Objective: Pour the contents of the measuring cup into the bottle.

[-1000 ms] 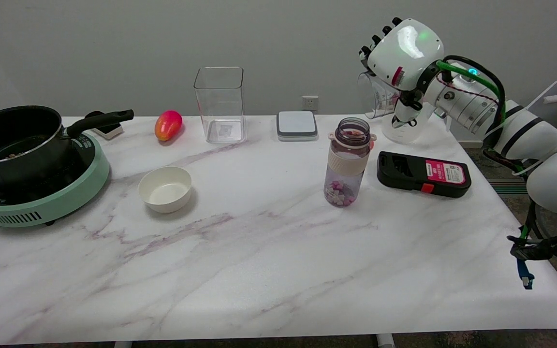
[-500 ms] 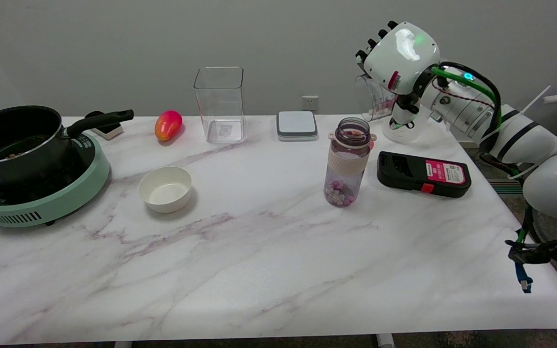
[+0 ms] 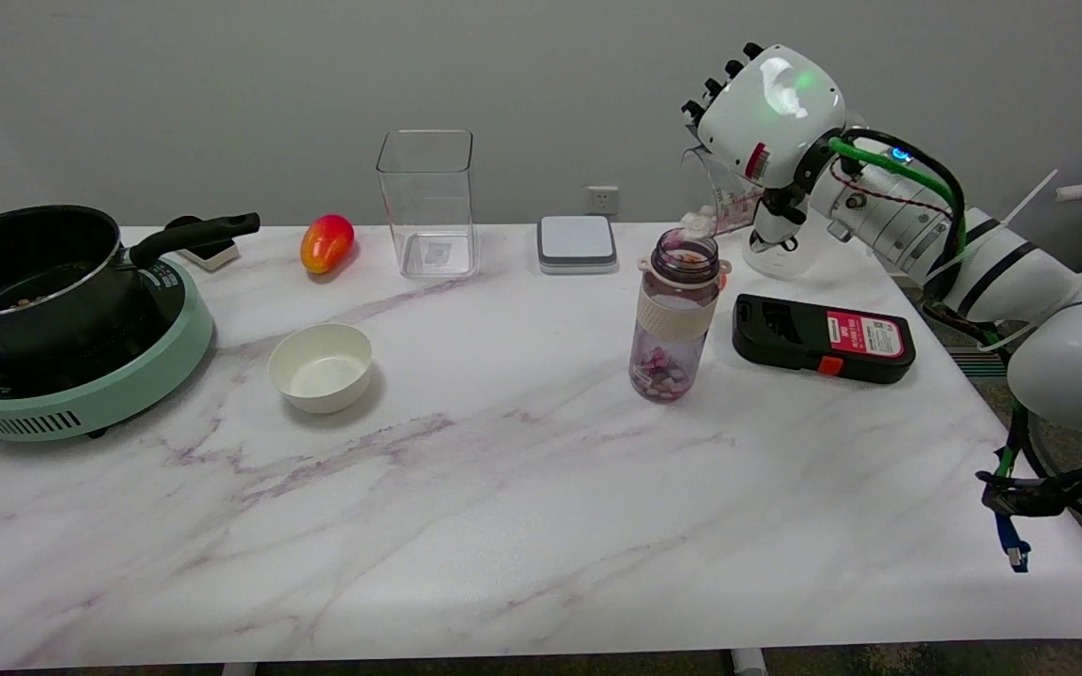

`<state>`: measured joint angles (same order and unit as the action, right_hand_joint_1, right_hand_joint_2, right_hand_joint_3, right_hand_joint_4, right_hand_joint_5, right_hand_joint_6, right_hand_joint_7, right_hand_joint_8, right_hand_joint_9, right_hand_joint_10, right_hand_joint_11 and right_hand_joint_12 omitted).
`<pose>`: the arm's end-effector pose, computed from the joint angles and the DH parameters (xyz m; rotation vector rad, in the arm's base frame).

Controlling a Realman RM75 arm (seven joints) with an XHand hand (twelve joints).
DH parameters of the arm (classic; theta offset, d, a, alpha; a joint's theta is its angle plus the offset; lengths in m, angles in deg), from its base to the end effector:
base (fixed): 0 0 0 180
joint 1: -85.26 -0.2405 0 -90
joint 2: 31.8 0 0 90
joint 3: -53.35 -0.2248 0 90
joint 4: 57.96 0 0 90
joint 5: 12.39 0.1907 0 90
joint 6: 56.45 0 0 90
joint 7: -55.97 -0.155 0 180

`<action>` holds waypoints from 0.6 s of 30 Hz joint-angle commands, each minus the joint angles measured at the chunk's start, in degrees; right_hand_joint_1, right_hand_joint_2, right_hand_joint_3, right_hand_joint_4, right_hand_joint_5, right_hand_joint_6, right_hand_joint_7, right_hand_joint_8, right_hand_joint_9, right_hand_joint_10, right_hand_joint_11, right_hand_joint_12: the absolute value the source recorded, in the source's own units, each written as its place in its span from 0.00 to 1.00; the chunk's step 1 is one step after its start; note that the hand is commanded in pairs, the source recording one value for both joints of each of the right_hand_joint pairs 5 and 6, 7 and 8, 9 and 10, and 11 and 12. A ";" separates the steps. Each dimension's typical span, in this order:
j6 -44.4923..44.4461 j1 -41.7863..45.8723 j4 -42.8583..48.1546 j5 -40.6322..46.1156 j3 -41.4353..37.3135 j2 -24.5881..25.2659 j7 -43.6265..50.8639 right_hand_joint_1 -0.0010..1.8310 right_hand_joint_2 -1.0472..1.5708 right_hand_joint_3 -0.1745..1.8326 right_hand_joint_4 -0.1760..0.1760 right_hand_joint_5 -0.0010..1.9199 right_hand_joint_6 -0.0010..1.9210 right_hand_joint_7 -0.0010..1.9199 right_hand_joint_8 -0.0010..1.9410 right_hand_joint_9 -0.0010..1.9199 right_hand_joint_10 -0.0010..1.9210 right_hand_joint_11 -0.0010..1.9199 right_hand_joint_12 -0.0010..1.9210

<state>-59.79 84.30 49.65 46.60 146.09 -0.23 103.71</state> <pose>-0.0619 -0.3289 0.3351 1.6511 0.8843 -0.4012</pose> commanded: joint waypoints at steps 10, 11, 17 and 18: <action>-2.22 0.73 0.00 0.24 0.78 -1.31 0.49 0.79 0.87 0.26 0.50 1.00 1.00 0.95 0.94 0.82 0.82 0.70 0.70; -2.30 0.80 0.00 0.24 0.63 -1.31 0.49 0.79 0.87 0.25 0.50 1.00 1.00 0.95 0.94 0.82 0.82 0.70 0.70; -2.30 0.89 0.00 0.24 0.39 -1.39 0.49 0.79 0.87 0.26 0.50 1.00 1.00 0.95 0.94 0.82 0.82 0.70 0.70; -2.30 0.89 0.00 0.16 0.39 -1.39 0.49 0.79 0.87 0.26 0.50 1.00 1.00 0.95 0.94 0.82 0.82 0.70 0.70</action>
<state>-61.40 84.71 49.65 46.65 146.85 -1.22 104.09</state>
